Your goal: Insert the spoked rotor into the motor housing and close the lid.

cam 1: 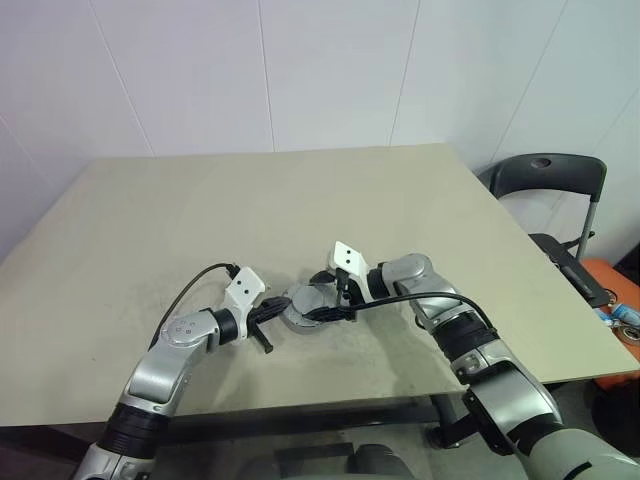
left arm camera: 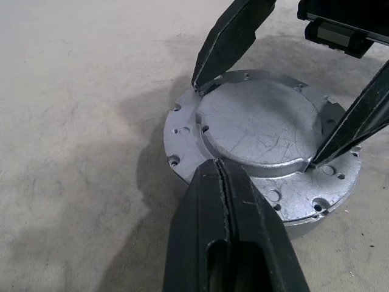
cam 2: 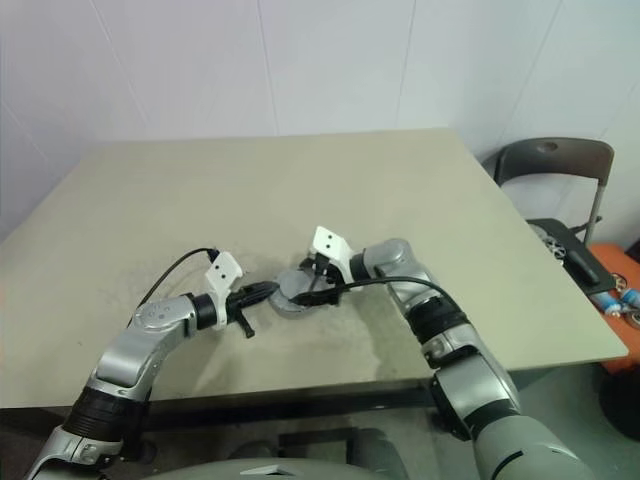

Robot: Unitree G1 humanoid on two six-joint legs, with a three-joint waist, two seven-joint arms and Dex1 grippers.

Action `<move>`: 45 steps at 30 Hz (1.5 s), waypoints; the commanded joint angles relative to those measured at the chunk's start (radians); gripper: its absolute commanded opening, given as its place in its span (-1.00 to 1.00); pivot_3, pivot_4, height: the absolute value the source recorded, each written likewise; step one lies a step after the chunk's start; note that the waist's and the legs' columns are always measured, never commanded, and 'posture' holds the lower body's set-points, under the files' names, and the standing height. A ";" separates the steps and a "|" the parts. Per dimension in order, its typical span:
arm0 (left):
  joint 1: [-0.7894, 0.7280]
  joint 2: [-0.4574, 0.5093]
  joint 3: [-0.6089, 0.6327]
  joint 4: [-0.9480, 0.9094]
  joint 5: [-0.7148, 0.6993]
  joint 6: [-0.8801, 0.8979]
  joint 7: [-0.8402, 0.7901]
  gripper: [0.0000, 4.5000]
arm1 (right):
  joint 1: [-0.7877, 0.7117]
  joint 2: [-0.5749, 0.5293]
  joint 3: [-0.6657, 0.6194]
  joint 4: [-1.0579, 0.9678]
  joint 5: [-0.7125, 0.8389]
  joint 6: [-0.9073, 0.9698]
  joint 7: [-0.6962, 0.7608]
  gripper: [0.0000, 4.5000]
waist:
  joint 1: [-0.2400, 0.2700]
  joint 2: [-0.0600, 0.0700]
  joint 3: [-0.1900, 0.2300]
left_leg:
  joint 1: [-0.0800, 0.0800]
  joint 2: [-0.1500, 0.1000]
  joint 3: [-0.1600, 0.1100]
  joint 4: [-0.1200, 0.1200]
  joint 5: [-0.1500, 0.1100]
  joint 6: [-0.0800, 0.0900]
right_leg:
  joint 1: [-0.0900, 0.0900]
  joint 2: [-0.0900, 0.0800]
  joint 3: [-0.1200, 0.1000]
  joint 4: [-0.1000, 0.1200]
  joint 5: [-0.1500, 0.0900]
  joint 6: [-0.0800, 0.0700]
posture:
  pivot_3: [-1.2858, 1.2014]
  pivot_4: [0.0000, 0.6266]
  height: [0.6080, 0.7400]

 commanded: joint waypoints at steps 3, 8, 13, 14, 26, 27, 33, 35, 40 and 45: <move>0.004 0.002 -0.034 -0.004 0.018 0.019 -0.008 -1.00 | -0.002 -0.033 -0.064 -0.075 0.068 0.104 0.022 0.99 | 0.004 0.000 0.000 | -0.001 0.000 0.000 0.000 0.000 0.000 | -0.001 0.000 0.000 0.000 0.000 0.000 | 0.03 -1.00 1.00; 0.002 -0.001 -0.040 -0.007 0.014 0.022 -0.012 -1.00 | 0.001 -0.072 -0.121 -0.105 0.132 0.198 0.029 0.99 | 0.006 0.001 0.001 | -0.001 0.000 0.000 0.000 0.000 0.001 | -0.001 -0.001 0.000 -0.002 0.000 0.000 | 0.03 -1.00 1.00; 0.004 -0.001 -0.041 -0.009 0.013 0.021 -0.013 -1.00 | 0.031 -0.110 -0.160 -0.150 0.190 0.301 0.039 0.99 | 0.008 0.001 0.001 | -0.002 0.000 0.000 -0.001 -0.001 0.001 | -0.001 -0.001 0.000 -0.003 0.000 0.000 | 0.03 -1.00 1.00; 0.005 0.000 -0.041 -0.009 0.013 0.021 -0.013 -1.00 | 0.034 -0.115 -0.172 -0.155 0.207 0.335 0.036 0.99 | 0.008 0.001 0.001 | -0.002 0.000 0.000 -0.001 -0.001 0.001 | -0.001 -0.001 0.000 -0.003 0.000 0.000 | 0.03 -1.00 1.00; 0.004 -0.004 -0.049 0.012 0.018 -0.001 -0.017 -1.00 | -0.016 -0.154 -0.359 -0.096 0.416 0.955 -0.122 0.99 | 0.024 0.001 0.001 | -0.002 0.000 0.000 -0.004 -0.001 0.001 | -0.002 -0.001 0.000 -0.005 0.000 -0.001 | 0.03 -1.00 1.00; 0.004 -0.005 -0.050 0.013 0.019 -0.003 -0.017 -1.00 | -0.021 -0.147 -0.375 -0.085 0.427 0.985 -0.138 0.99 | 0.025 0.001 0.001 | -0.002 0.000 0.000 -0.005 -0.001 0.001 | -0.002 -0.002 0.000 -0.006 0.000 -0.001 | 0.03 -1.00 1.00; 0.004 -0.004 -0.052 0.019 0.023 -0.014 -0.020 -1.00 | -0.063 -0.100 -0.461 -0.015 0.479 1.114 -0.223 0.99 | 0.025 0.001 0.001 | -0.002 0.000 0.001 -0.008 -0.001 0.001 | -0.003 -0.002 0.000 -0.008 0.000 -0.001 | 0.03 -1.00 1.00; 0.003 -0.005 -0.052 0.020 0.024 -0.016 -0.020 -1.00 | -0.070 -0.082 -0.492 0.003 0.482 1.125 -0.264 0.99 | 0.025 0.001 0.001 | -0.003 0.000 0.001 -0.009 -0.001 0.001 | -0.004 -0.002 0.000 -0.008 0.000 -0.001 | 0.03 -1.00 1.00; 0.010 -0.006 -0.052 0.016 0.024 -0.018 -0.017 -1.00 | -0.068 -0.061 -0.498 0.024 0.484 1.173 -0.332 0.99 | 0.024 0.001 0.001 | -0.003 -0.001 0.001 -0.009 -0.001 0.001 | -0.004 -0.002 0.000 -0.008 0.000 -0.001 | 0.03 -1.00 1.00; 0.013 -0.008 -0.054 0.010 0.023 -0.017 -0.014 -1.00 | -0.057 -0.044 -0.528 0.029 0.506 1.209 -0.368 0.99 | 0.024 0.001 0.001 | -0.003 -0.001 0.001 -0.009 -0.001 0.001 | -0.004 -0.001 0.000 -0.008 0.000 0.000 | 0.03 -1.00 1.00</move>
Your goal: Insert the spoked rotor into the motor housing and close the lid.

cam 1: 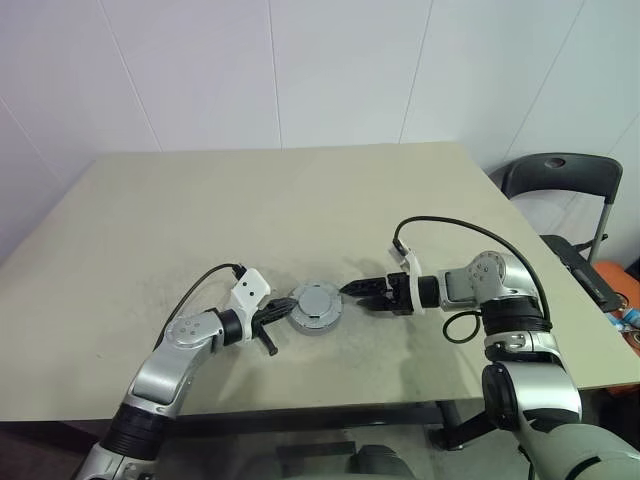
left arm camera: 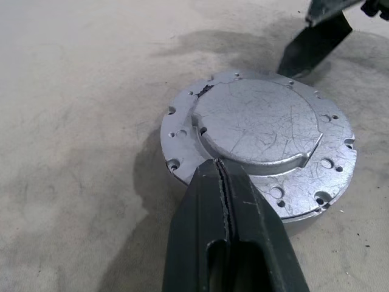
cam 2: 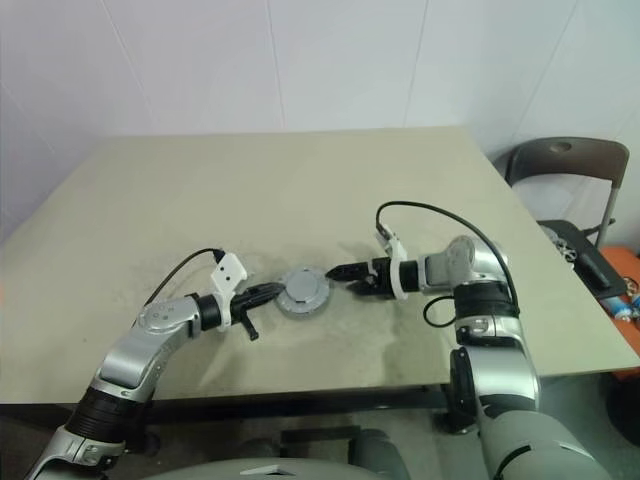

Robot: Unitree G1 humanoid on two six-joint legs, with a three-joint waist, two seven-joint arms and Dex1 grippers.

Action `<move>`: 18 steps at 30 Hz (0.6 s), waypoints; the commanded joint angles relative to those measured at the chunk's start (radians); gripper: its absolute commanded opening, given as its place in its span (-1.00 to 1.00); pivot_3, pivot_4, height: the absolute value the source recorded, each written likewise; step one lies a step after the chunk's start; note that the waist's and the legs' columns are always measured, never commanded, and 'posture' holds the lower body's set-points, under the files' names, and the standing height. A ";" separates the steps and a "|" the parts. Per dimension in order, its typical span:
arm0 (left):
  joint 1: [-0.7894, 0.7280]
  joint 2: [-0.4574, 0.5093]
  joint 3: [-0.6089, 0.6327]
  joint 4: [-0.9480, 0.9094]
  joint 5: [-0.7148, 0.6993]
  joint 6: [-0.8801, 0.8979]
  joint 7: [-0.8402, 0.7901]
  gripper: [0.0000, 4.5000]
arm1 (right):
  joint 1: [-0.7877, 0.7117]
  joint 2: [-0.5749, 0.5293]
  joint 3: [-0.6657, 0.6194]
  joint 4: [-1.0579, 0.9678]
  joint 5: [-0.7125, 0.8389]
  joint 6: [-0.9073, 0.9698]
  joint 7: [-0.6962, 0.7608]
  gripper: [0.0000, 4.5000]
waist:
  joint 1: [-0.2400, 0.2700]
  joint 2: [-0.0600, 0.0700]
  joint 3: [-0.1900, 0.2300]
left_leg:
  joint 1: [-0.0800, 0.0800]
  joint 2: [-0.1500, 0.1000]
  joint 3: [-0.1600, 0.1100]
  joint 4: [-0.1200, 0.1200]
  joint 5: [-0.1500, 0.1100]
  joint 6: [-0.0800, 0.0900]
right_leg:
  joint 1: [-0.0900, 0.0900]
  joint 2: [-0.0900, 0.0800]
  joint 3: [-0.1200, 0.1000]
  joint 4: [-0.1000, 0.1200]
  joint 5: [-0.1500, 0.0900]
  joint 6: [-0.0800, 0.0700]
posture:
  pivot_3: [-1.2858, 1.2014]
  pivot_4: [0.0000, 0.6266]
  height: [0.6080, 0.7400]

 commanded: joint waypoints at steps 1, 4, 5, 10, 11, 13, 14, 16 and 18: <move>0.012 -0.003 -0.031 0.016 0.023 0.010 -0.001 -1.00 | -0.006 0.012 -0.041 -0.011 0.035 0.022 -0.019 0.99 | 0.000 0.000 0.000 | 0.000 0.000 0.000 0.000 0.000 0.000 | 0.000 0.000 0.000 0.000 0.000 0.000 | 0.03 -1.00 1.00; 0.016 -0.003 -0.031 0.011 0.022 0.012 0.000 -1.00 | 0.001 0.026 -0.066 -0.013 0.046 0.038 -0.040 0.99 | 0.000 0.000 0.000 | 0.000 0.000 0.000 0.000 0.000 0.000 | 0.000 0.001 0.000 0.000 0.000 0.000 | 0.03 -1.00 1.00; 0.017 -0.003 -0.030 0.010 0.022 0.012 0.000 -1.00 | 0.004 0.031 -0.070 -0.015 0.048 0.039 -0.046 0.99 | 0.000 0.000 0.000 | 0.000 0.000 0.000 0.000 0.000 0.000 | 0.000 0.001 0.000 0.000 0.000 0.000 | 0.03 -1.00 1.00; 0.016 -0.003 -0.031 0.010 0.021 0.015 0.001 -1.00 | 0.015 0.062 -0.080 -0.015 0.053 0.039 -0.082 0.99 | 0.000 0.000 0.000 | 0.000 0.000 0.000 0.000 0.000 0.000 | 0.001 0.002 0.000 0.000 0.000 0.000 | 0.03 -1.00 1.00; 0.015 -0.003 -0.031 0.010 0.021 0.015 0.001 -1.00 | 0.018 0.067 -0.079 -0.017 0.052 0.037 -0.087 0.99 | 0.000 0.000 0.000 | 0.000 0.000 0.000 0.000 0.000 0.000 | 0.001 0.002 0.000 0.000 0.000 0.000 | 0.03 -1.00 1.00; 0.015 -0.002 -0.031 0.009 0.021 0.016 0.001 -1.00 | 0.021 0.080 -0.081 -0.020 0.059 0.040 -0.094 0.99 | -0.002 0.000 0.000 | 0.001 0.000 0.000 0.000 0.000 0.000 | 0.001 0.002 0.000 0.000 0.000 0.001 | 0.03 -1.00 1.00; 0.016 -0.001 -0.032 0.008 0.020 0.017 -0.001 -1.00 | 0.022 0.086 -0.086 -0.021 0.064 0.043 -0.098 0.99 | -0.002 0.000 0.000 | 0.001 0.000 0.000 0.000 0.000 0.000 | 0.001 0.003 0.000 0.000 0.000 0.001 | 0.03 -1.00 1.00; 0.017 0.001 -0.032 0.006 0.020 0.018 -0.003 -1.00 | 0.021 0.095 -0.096 -0.019 0.069 0.045 -0.105 0.99 | -0.002 0.000 0.000 | 0.001 0.000 0.000 0.000 0.000 0.000 | 0.001 0.003 0.000 0.000 0.000 0.001 | 0.03 -1.00 1.00; 0.017 0.003 -0.031 0.005 0.019 0.019 -0.004 -1.00 | 0.018 0.104 -0.115 -0.012 0.073 0.042 -0.114 0.99 | -0.002 0.000 0.000 | 0.001 0.000 0.000 0.000 0.000 0.000 | 0.001 0.003 0.000 0.000 0.000 0.001 | 0.03 -1.00 1.00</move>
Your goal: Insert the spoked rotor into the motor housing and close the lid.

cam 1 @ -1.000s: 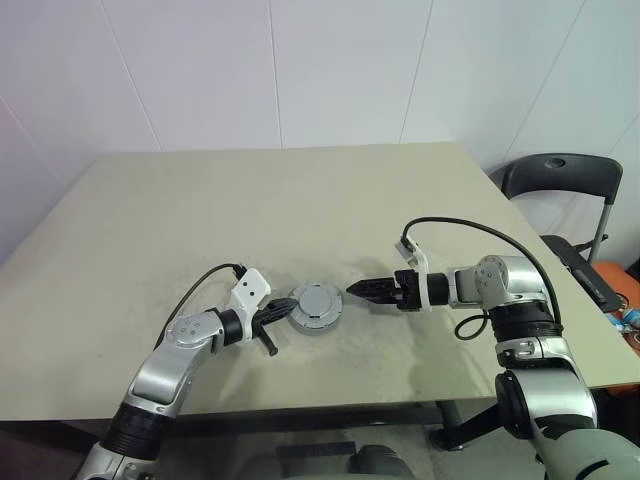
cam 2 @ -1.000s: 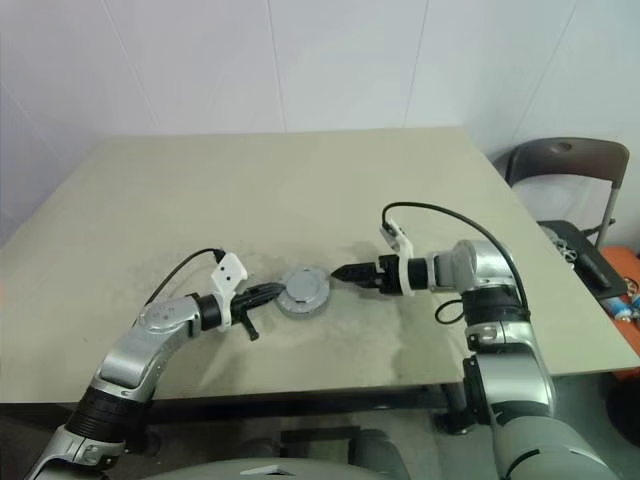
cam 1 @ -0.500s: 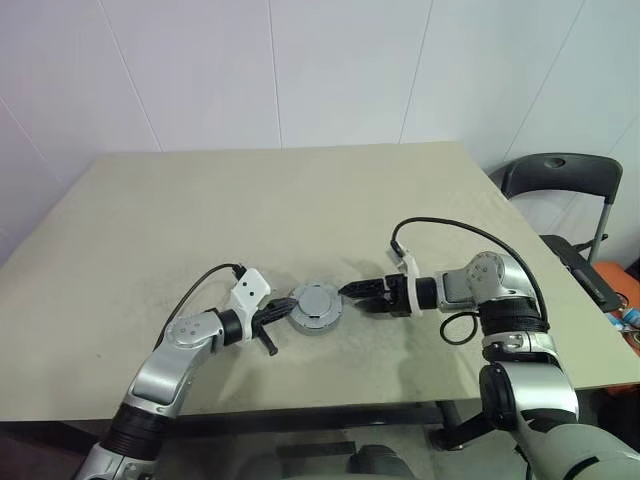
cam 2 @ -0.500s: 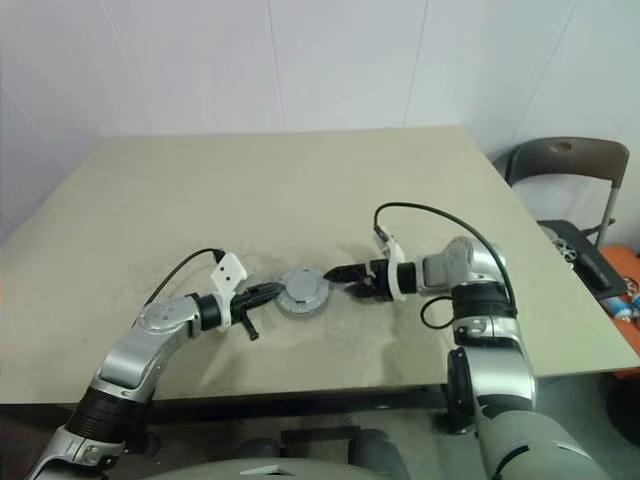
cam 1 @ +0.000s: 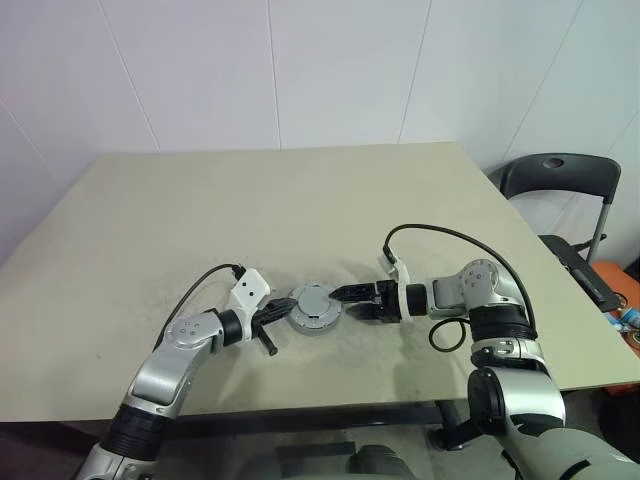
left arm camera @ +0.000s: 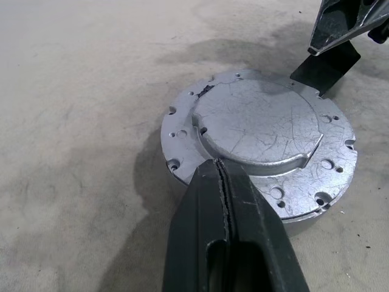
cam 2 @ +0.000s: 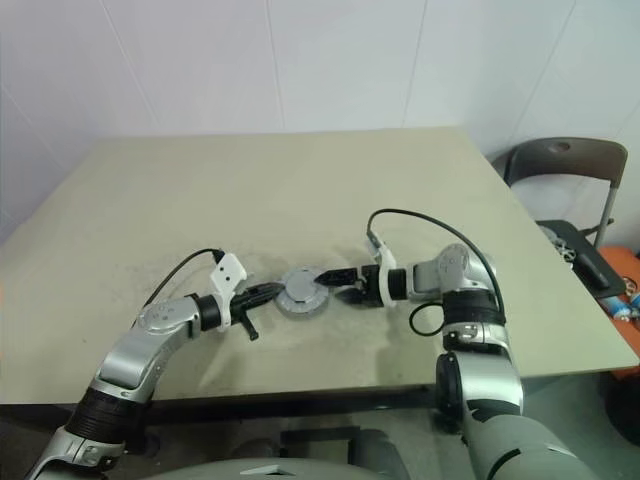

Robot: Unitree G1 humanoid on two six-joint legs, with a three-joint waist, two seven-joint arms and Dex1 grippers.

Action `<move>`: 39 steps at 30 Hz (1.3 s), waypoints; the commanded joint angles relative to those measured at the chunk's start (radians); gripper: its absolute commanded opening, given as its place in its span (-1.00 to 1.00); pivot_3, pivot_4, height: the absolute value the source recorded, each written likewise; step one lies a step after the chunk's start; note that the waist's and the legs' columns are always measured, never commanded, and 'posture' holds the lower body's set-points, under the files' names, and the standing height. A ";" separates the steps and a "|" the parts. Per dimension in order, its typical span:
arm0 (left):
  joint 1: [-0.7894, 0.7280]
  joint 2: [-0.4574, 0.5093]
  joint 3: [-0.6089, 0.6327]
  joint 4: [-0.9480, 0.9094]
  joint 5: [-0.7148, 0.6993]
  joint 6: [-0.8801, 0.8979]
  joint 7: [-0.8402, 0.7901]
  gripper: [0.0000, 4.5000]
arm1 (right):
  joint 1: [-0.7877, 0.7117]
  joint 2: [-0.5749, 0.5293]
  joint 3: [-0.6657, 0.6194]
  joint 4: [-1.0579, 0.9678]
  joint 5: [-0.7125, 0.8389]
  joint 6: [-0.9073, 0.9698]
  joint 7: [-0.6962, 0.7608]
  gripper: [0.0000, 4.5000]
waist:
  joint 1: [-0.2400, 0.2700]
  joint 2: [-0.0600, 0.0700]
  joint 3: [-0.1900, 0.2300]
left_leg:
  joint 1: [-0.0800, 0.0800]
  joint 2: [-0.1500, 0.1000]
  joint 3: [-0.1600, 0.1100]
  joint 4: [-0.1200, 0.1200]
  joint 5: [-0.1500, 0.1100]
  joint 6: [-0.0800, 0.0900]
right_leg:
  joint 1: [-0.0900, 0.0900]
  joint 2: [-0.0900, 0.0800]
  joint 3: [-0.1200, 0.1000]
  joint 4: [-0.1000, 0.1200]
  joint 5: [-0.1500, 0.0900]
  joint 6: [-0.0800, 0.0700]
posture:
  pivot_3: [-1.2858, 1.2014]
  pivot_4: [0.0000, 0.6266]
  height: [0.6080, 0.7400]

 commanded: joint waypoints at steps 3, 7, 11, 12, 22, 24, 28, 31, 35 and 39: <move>0.014 0.006 -0.029 0.008 0.018 0.017 -0.011 -1.00 | -0.016 0.029 -0.063 0.005 0.036 0.003 -0.021 0.99 | 0.001 0.000 0.000 | 0.000 0.000 0.000 0.000 0.000 0.000 | 0.000 0.000 0.000 0.000 0.000 0.000 | 0.03 -1.00 1.00; 0.015 0.005 -0.028 0.006 0.018 0.019 -0.010 -1.00 | -0.004 0.050 -0.089 0.004 0.041 0.005 -0.039 0.99 | 0.000 0.000 0.000 | 0.000 0.000 0.000 0.000 0.000 0.000 | 0.000 0.000 0.000 0.000 0.000 0.000 | 0.03 -1.00 1.00; 0.016 0.005 -0.027 0.005 0.017 0.021 -0.010 -1.00 | 0.003 0.061 -0.109 0.001 0.044 0.006 -0.057 0.91 | -0.001 0.000 0.000 | 0.000 0.000 0.000 0.000 0.000 0.000 | 0.000 0.000 0.000 0.000 0.000 0.000 | 0.03 -1.00 1.00; 0.016 0.006 -0.027 0.004 0.017 0.022 -0.010 -1.00 | 0.005 0.063 -0.112 -0.001 0.045 0.007 -0.059 0.82 | -0.001 0.000 0.000 | 0.000 0.000 0.000 0.000 0.000 0.000 | 0.000 0.000 0.000 0.000 0.000 0.000 | 0.03 -1.00 1.00; 0.019 0.008 -0.022 0.001 0.014 0.026 -0.011 -1.00 | 0.035 0.094 -0.132 -0.063 0.074 0.030 -0.080 -0.39 | -0.002 0.000 0.000 | 0.001 0.000 0.000 0.000 0.000 0.000 | 0.001 0.001 0.001 0.000 0.000 0.000 | 0.03 -1.00 1.00; 0.019 0.006 -0.020 0.003 0.014 0.024 -0.012 -1.00 | 0.039 0.099 -0.134 -0.077 0.078 0.033 -0.082 -0.39 | -0.003 0.000 0.000 | 0.001 0.000 0.000 0.000 0.000 0.000 | 0.001 0.001 0.001 0.000 0.000 0.000 | 0.03 -1.00 1.00; 0.017 0.002 -0.018 0.007 0.012 0.022 -0.012 -1.00 | 0.043 0.105 -0.134 -0.102 0.085 0.041 -0.081 -0.39 | -0.003 0.000 0.000 | 0.000 0.000 0.000 0.000 0.000 0.000 | 0.000 0.001 0.001 0.000 0.000 0.000 | 0.03 -1.00 1.00; 0.018 -0.010 -0.009 0.006 -0.001 0.023 -0.011 -1.00 | 0.044 0.108 -0.138 -0.114 0.090 0.046 -0.080 -0.39 | -0.003 0.000 0.000 | 0.000 0.000 0.000 0.000 0.000 0.000 | 0.000 0.001 0.001 0.000 0.000 0.000 | 0.03 -1.00 1.00; 0.021 -0.068 0.069 -0.036 -0.088 0.073 0.021 -1.00 | 0.046 0.107 -0.134 -0.128 0.107 0.048 -0.074 -0.39 | -0.003 0.000 0.000 | 0.000 0.000 0.000 0.000 0.000 0.000 | 0.000 0.001 0.001 0.000 0.000 0.000 | 0.03 -1.00 1.00; 0.011 -0.135 0.196 -0.128 -0.200 0.175 0.109 -1.00 | 0.046 0.103 -0.132 -0.134 0.118 0.048 -0.072 -0.39 | -0.003 -0.001 0.001 | -0.003 0.000 0.000 0.000 0.000 0.000 | -0.002 0.001 0.001 0.000 0.000 0.000 | 0.03 -1.00 1.00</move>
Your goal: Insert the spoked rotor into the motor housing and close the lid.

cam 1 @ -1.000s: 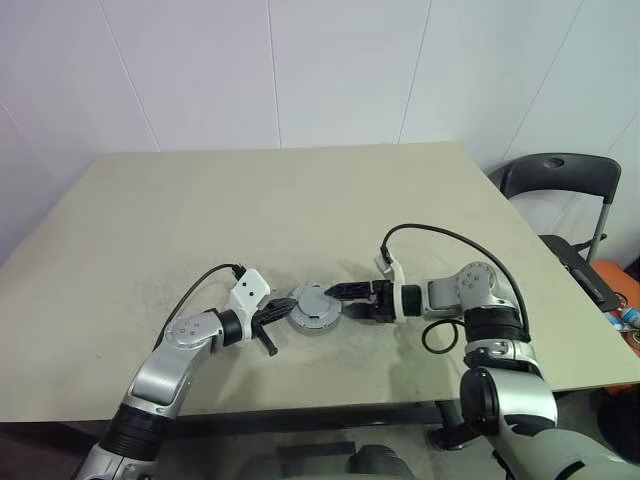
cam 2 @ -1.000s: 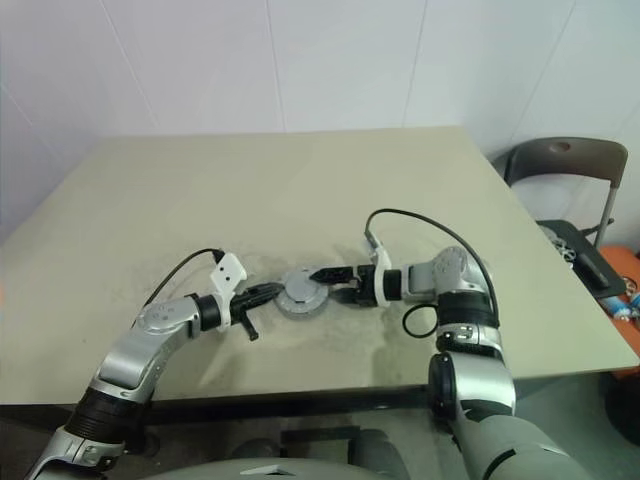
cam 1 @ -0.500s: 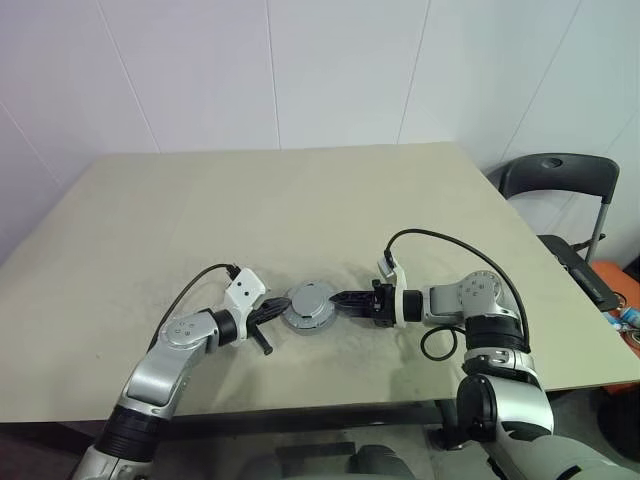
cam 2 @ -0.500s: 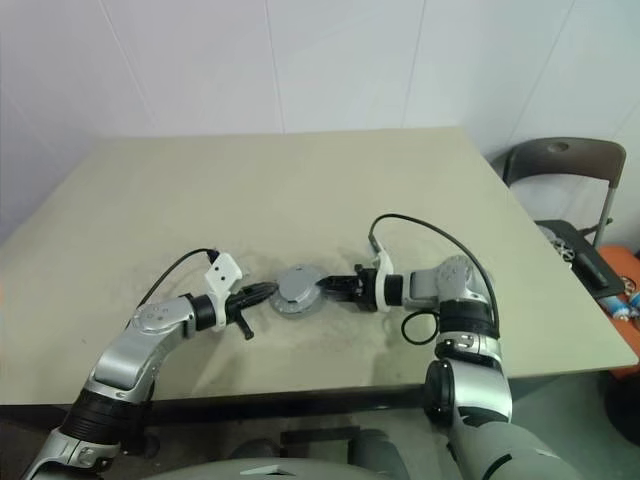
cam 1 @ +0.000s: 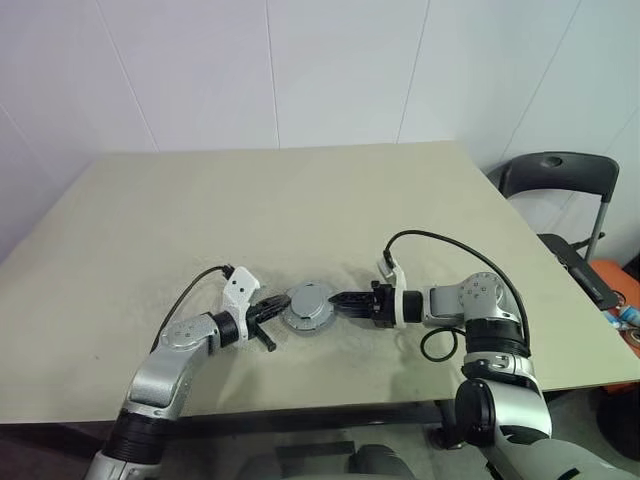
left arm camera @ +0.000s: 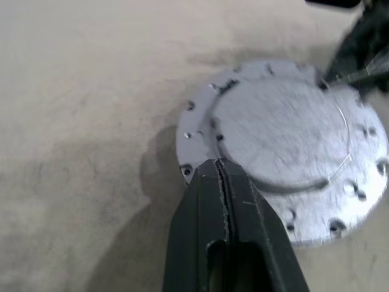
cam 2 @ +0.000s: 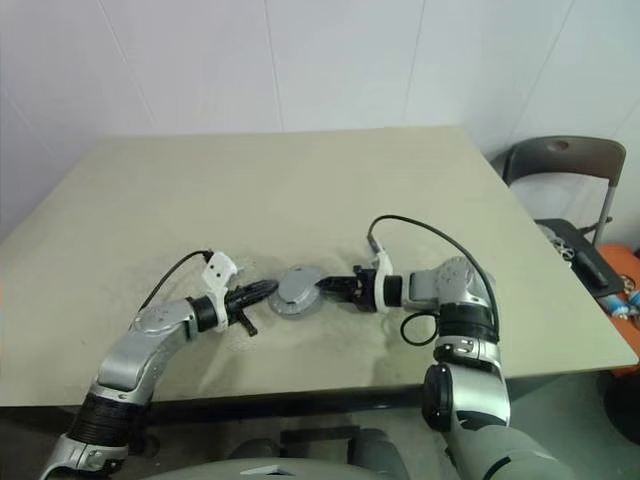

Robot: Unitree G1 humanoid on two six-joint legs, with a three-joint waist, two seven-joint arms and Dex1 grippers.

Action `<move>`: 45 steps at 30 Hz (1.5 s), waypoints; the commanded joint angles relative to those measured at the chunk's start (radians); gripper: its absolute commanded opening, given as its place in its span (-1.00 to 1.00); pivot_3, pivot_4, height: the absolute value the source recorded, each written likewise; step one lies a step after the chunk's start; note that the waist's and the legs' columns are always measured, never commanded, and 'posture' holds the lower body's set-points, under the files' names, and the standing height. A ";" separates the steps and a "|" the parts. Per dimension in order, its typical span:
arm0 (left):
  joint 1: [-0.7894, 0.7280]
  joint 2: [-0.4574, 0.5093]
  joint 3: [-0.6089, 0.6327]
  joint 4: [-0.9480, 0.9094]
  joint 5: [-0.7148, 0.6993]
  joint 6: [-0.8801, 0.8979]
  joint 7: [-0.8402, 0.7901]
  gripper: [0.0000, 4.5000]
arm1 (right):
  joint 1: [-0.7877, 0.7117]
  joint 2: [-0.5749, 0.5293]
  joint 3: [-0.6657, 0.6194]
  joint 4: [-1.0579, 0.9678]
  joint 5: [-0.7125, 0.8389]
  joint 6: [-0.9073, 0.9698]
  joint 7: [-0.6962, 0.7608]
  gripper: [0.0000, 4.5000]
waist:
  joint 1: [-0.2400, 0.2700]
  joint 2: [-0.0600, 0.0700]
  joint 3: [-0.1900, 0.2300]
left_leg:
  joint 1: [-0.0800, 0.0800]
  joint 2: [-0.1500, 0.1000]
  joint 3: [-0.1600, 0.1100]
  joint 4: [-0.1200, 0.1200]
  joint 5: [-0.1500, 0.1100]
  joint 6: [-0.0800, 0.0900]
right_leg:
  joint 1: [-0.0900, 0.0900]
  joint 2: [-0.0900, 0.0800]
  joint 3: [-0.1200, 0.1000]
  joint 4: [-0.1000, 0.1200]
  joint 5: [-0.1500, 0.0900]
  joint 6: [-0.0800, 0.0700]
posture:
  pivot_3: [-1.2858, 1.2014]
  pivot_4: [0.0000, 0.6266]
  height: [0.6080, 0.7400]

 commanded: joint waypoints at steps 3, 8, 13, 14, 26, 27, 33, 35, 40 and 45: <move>-0.025 -0.036 0.159 -0.178 -0.194 0.181 0.106 -1.00 | -0.027 0.017 -0.007 -0.041 0.077 0.005 0.025 -0.39 | -0.001 0.000 0.000 | -0.004 0.000 0.000 0.000 0.000 0.000 | -0.004 0.000 0.000 0.001 0.000 0.000 | 0.03 -1.00 1.00; -0.011 -0.024 0.300 -0.208 -0.368 0.403 0.190 -1.00 | -0.038 0.009 -0.012 -0.038 0.097 0.005 0.031 -0.39 | -0.001 0.000 0.000 | -0.013 0.000 0.000 0.002 0.000 0.000 | -0.014 0.000 0.000 0.003 0.000 0.000 | 0.03 -1.00 1.00; 0.019 -0.048 0.442 -0.183 -0.567 0.500 0.213 -1.00 | -0.058 0.000 -0.026 -0.030 0.103 0.004 0.035 -0.39 | -0.001 0.000 0.000 | -0.014 0.000 0.000 0.002 0.000 0.000 | -0.015 -0.001 0.000 0.002 0.000 0.000 | 0.03 -1.00 1.00; 0.028 -0.055 0.465 -0.169 -0.603 0.510 0.215 -1.00 | -0.062 -0.003 -0.026 -0.029 0.105 0.001 0.038 -0.39 | -0.001 0.000 0.000 | -0.014 0.000 0.000 0.002 0.000 0.000 | -0.015 0.000 0.000 0.002 0.000 0.000 | 0.03 -1.00 1.00; 0.161 -0.054 0.479 -0.078 -0.728 0.521 0.139 0.28 | -0.118 -0.048 -0.040 -0.012 0.136 -0.012 0.066 -0.39 | -0.002 0.000 0.000 | -0.014 -0.001 0.000 0.002 0.001 -0.001 | -0.015 0.001 0.000 0.002 0.000 0.000 | 0.03 -1.00 1.00; 0.160 -0.057 0.483 -0.074 -0.765 0.537 0.133 0.39 | -0.124 -0.050 -0.043 -0.011 0.138 -0.012 0.068 -0.39 | -0.002 0.000 0.000 | -0.014 -0.001 0.000 0.002 0.001 -0.001 | -0.015 0.001 0.000 0.002 0.000 0.000 | 0.03 -1.00 1.00; 0.151 -0.056 0.483 -0.080 -0.910 0.586 0.164 1.00 | -0.143 -0.050 -0.054 -0.024 0.161 -0.003 0.079 -0.39 | -0.003 0.000 0.000 | -0.014 -0.001 0.000 0.002 0.001 -0.001 | -0.015 0.001 0.000 0.002 0.000 0.000 | 0.03 -1.00 1.00; 0.146 -0.056 0.476 -0.078 -0.936 0.587 0.179 1.00 | -0.145 -0.045 -0.051 -0.034 0.171 0.002 0.079 -0.39 | -0.004 0.000 0.000 | -0.014 -0.001 0.000 0.002 0.001 -0.001 | -0.015 0.001 0.000 0.002 0.000 0.000 | 0.03 -1.00 1.00; 0.124 -0.065 0.456 -0.080 -0.990 0.577 0.213 1.00 | -0.143 -0.036 -0.032 -0.051 0.189 0.005 0.076 -0.39 | -0.003 0.000 0.000 | -0.014 -0.001 0.000 0.002 0.001 -0.001 | -0.015 0.001 0.000 0.003 0.000 0.000 | 0.03 -1.00 1.00; 0.107 -0.076 0.444 -0.081 -1.060 0.571 0.230 1.00 | -0.133 -0.028 -0.010 -0.071 0.218 0.005 0.072 -0.39 | -0.003 0.000 0.000 | -0.014 -0.001 0.000 0.002 0.001 -0.002 | -0.015 0.001 0.000 0.003 0.000 0.000 | 0.03 -1.00 1.00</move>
